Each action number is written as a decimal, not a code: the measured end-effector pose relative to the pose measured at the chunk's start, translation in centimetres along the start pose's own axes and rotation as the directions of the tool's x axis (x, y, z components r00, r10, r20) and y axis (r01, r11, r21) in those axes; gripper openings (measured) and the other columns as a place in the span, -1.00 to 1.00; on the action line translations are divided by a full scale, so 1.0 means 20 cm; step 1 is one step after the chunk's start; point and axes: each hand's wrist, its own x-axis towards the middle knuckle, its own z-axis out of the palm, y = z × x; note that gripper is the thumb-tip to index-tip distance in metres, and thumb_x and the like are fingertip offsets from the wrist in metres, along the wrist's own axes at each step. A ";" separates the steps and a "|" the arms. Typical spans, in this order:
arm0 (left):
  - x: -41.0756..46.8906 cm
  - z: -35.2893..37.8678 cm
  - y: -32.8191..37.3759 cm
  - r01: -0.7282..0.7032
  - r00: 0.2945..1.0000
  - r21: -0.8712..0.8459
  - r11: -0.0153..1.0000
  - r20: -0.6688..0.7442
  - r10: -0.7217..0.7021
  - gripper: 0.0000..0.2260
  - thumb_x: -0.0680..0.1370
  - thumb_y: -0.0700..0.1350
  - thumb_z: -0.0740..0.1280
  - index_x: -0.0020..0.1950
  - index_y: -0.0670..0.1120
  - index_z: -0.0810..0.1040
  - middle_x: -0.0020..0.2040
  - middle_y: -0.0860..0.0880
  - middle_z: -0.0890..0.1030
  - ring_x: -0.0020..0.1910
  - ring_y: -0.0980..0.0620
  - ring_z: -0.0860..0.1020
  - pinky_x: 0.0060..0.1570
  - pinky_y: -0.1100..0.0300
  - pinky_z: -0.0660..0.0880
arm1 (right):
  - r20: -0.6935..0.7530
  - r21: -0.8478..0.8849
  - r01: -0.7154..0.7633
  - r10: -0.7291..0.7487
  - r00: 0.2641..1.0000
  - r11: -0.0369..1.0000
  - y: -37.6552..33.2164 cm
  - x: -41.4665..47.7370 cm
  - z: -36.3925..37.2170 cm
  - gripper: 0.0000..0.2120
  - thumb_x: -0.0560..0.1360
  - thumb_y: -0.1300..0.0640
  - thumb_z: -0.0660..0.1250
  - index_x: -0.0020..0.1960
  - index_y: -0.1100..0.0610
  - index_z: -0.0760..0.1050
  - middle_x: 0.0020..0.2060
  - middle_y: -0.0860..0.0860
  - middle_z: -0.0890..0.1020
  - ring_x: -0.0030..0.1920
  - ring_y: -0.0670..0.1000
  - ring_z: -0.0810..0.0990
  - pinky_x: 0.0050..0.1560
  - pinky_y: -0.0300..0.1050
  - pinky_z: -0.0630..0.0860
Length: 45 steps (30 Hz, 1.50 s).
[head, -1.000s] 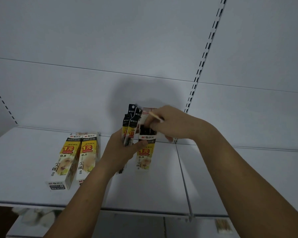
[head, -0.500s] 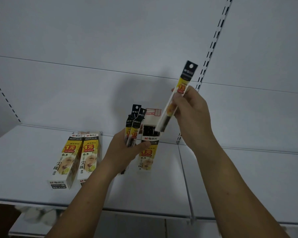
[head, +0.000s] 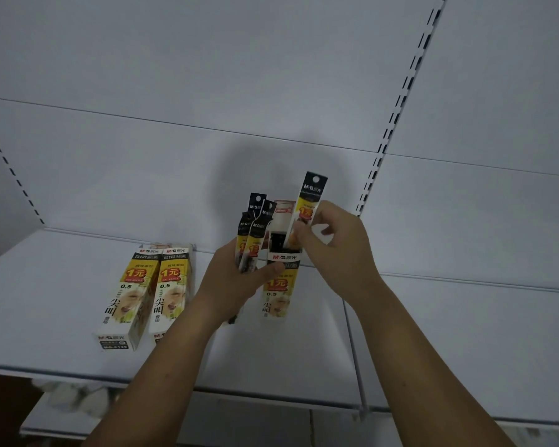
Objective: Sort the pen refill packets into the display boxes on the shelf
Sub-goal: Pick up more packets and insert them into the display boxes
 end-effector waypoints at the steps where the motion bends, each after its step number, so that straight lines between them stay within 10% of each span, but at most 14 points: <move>1: 0.00 0.00 0.00 -0.001 1.000 0.004 1.000 0.000 0.001 -0.79 0.55 -0.19 0.51 0.15 -0.01 0.64 -0.29 0.29 0.67 -0.37 0.34 0.58 -0.38 0.45 0.44 | 0.018 -0.048 -0.005 0.006 1.000 0.999 0.02 -0.01 0.00 -0.93 0.61 0.16 0.40 -0.05 0.07 0.64 -0.16 -0.09 0.71 -0.05 -0.13 0.64 -0.05 -0.47 0.43; 9: 0.00 0.01 0.00 -0.015 0.999 0.014 1.000 0.029 0.015 -0.75 0.56 -0.19 0.50 0.23 -0.06 0.64 -0.28 0.26 0.67 -0.37 0.34 0.57 -0.36 0.47 0.45 | -0.036 0.002 0.061 -0.060 0.998 0.998 -0.02 0.01 -0.08 -0.75 0.58 0.11 0.46 0.05 -0.27 0.57 -0.16 -0.32 0.63 -0.11 -0.14 0.55 -0.13 -0.46 0.38; 26: 0.03 0.01 -0.01 -0.031 0.998 0.051 0.998 0.048 0.028 -0.72 0.56 -0.19 0.51 0.26 -0.10 0.62 -0.28 0.28 0.66 -0.39 0.34 0.56 -0.36 0.48 0.47 | 0.368 -0.470 0.153 0.035 0.929 0.870 -0.05 0.07 -0.10 -0.92 0.57 0.06 0.35 -0.02 -0.01 0.62 -0.18 -0.14 0.65 -0.14 -0.08 0.62 -0.03 -0.10 0.52; 34: 0.02 0.01 -0.01 -0.059 0.997 0.080 0.995 0.053 0.054 -0.69 0.55 -0.21 0.51 0.28 -0.06 0.62 -0.32 0.32 0.63 -0.39 0.36 0.55 -0.36 0.49 0.44 | 0.540 -0.682 0.266 0.225 0.811 0.681 -0.16 0.12 -0.06 -0.66 0.63 0.06 0.14 -0.29 0.12 0.39 -0.40 -0.02 0.45 -0.40 -0.04 0.35 -0.30 -0.15 0.10; 45: 0.00 0.00 0.01 -0.118 0.992 0.160 0.980 0.055 0.110 -0.74 0.55 -0.18 0.52 0.13 0.12 0.61 -0.23 0.38 0.65 -0.31 0.38 0.59 -0.33 0.48 0.46 | 0.529 -0.666 0.360 0.073 0.845 0.653 -0.11 0.10 -0.07 -0.57 0.47 -0.40 0.37 -0.03 -0.03 0.65 -0.20 -0.10 0.66 -0.22 -0.07 0.61 -0.15 -0.11 0.47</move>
